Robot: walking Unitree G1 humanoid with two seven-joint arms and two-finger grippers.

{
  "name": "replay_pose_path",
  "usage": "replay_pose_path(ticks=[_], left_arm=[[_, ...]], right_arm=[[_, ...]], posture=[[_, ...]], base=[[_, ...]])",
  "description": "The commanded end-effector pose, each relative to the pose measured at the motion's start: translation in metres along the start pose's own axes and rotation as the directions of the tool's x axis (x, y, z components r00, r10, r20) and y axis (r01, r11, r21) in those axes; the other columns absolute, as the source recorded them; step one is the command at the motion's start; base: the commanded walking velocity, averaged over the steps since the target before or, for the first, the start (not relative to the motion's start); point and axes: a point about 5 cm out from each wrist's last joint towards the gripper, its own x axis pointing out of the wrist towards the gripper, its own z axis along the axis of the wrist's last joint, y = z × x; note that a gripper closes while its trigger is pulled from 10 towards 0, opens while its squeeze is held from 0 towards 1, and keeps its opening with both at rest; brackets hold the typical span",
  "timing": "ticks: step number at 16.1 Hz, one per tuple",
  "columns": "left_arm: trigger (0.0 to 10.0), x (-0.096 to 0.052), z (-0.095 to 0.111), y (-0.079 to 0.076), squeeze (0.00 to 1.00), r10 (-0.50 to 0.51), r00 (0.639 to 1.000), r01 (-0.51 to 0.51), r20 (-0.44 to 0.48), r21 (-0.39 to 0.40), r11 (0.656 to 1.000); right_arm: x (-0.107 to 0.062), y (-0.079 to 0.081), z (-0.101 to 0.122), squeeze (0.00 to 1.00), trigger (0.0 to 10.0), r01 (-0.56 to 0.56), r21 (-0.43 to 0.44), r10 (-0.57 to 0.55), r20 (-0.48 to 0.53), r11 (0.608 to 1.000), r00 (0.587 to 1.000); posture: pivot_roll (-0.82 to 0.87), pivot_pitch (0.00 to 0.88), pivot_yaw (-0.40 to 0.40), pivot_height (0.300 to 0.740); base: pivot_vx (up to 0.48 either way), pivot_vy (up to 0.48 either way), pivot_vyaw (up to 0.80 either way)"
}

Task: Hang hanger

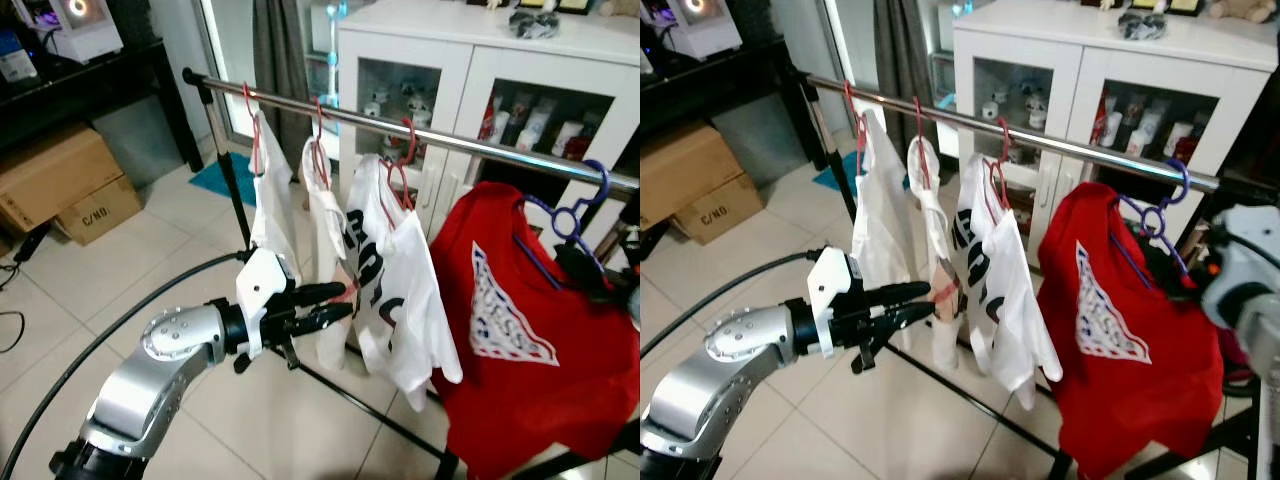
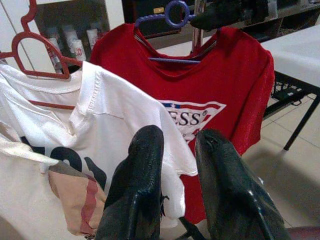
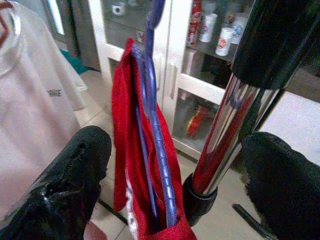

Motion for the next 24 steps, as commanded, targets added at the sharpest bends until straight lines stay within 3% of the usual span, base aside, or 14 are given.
replay_pose_path(ticks=[1, 2, 3, 5, 6, 8, 10, 11, 14, 16, 19, 24], left_arm=[[10.0, -0.001, 0.005, 0.002, 0.11, -0.003, 1.000, 0.003, 0.004, 0.020, 1.000], [10.0, -0.001, 0.005, 0.002, 0.11, -0.002, 1.000, 0.002, 0.005, 0.020, 1.000], [10.0, -0.001, 0.005, 0.002, 0.11, 0.000, 1.000, 0.000, 0.005, 0.019, 1.000], [10.0, -0.002, 0.005, 0.002, 0.12, 0.003, 1.000, -0.003, 0.006, 0.019, 1.000], [10.0, -0.002, 0.005, 0.002, 0.11, 0.004, 1.000, -0.004, 0.006, 0.020, 1.000], [10.0, -0.001, 0.005, 0.002, 0.11, 0.003, 1.000, -0.003, 0.007, 0.020, 1.000], [10.0, -0.001, 0.005, 0.002, 0.11, 0.004, 1.000, -0.004, 0.007, 0.020, 1.000], [10.0, -0.001, 0.005, 0.003, 0.12, 0.006, 1.000, -0.006, 0.002, 0.020, 1.000], [10.0, -0.001, 0.004, 0.002, 0.11, 0.008, 1.000, -0.007, -0.004, 0.021, 1.000], [10.0, 0.000, 0.004, 0.003, 0.11, 0.006, 1.000, -0.006, -0.004, 0.021, 1.000], [10.0, 0.002, 0.005, 0.004, 0.11, 0.005, 1.000, -0.005, -0.002, 0.025, 1.000], [10.0, 0.001, 0.006, 0.005, 0.11, 0.004, 1.000, -0.004, 0.000, 0.028, 1.000]], right_arm=[[0.006, 0.009, 0.006, 0.00, 10.0, -0.022, 0.001, 0.022, 0.032, 1.000, 0.999], [0.006, 0.010, 0.008, 0.00, 10.0, -0.030, 0.009, 0.030, 0.041, 0.999, 0.999], [0.006, 0.012, 0.011, 0.00, 9.2, -0.040, 0.011, 0.039, 0.058, 0.999, 0.998], [0.007, 0.016, 0.017, 0.00, 8.6, -0.061, 0.010, 0.060, 0.090, 0.998, 0.994], [0.006, 0.021, 0.020, 0.00, 6.4, -0.104, 0.007, 0.103, 0.100, 0.995, 0.990], [0.004, 0.027, 0.020, 0.00, 4.7, -0.153, -0.022, 0.155, 0.090, 0.988, 0.984], [0.003, 0.030, 0.018, 0.00, 4.2, -0.176, -0.028, 0.178, 0.072, 0.984, 0.981], [-0.003, 0.031, 0.010, 0.00, 10.0, -0.214, -0.093, 0.214, -0.008, 0.972, 0.977], [-0.016, 0.019, 0.004, 0.00, 10.0, -0.226, -0.147, 0.215, -0.086, 0.963, 0.973], [-0.018, 0.018, 0.011, 0.00, 10.0, -0.227, -0.118, 0.223, -0.040, 0.967, 0.974], [-0.010, 0.020, 0.018, 0.00, 10.0, -0.171, -0.077, 0.173, 0.022, 0.982, 0.985], [0.001, 0.019, 0.025, 0.00, 10.0, -0.073, -0.112, 0.080, 0.061, 0.991, 0.995]], posture=[[-0.12, 0.000, 0.059, 0.740], [-0.11, 0.000, 0.056, 0.740], [-0.11, 0.000, 0.054, 0.740], [-0.11, 0.000, 0.053, 0.740], [-0.11, 0.000, 0.053, 0.740], [-0.11, 0.000, 0.053, 0.740], [-0.11, 0.000, 0.054, 0.740], [-0.11, 0.000, 0.056, 0.740], [-0.12, 0.000, 0.061, 0.740], [-0.12, 0.000, 0.066, 0.740], [-0.12, 0.000, 0.067, 0.740], [-0.11, 0.000, 0.067, 0.740]], base=[[0.000, 0.000, 0.00], [0.000, 0.000, 0.00], [0.000, 0.000, 0.00], [0.000, 0.000, 0.00], [0.000, 0.000, 0.00], [0.000, 0.000, 0.00], [0.000, 0.000, 0.00], [0.000, 0.000, 0.00], [0.000, 0.000, 0.00], [0.000, 0.000, 0.00], [0.000, 0.000, 0.00], [0.000, 0.000, 0.00]])
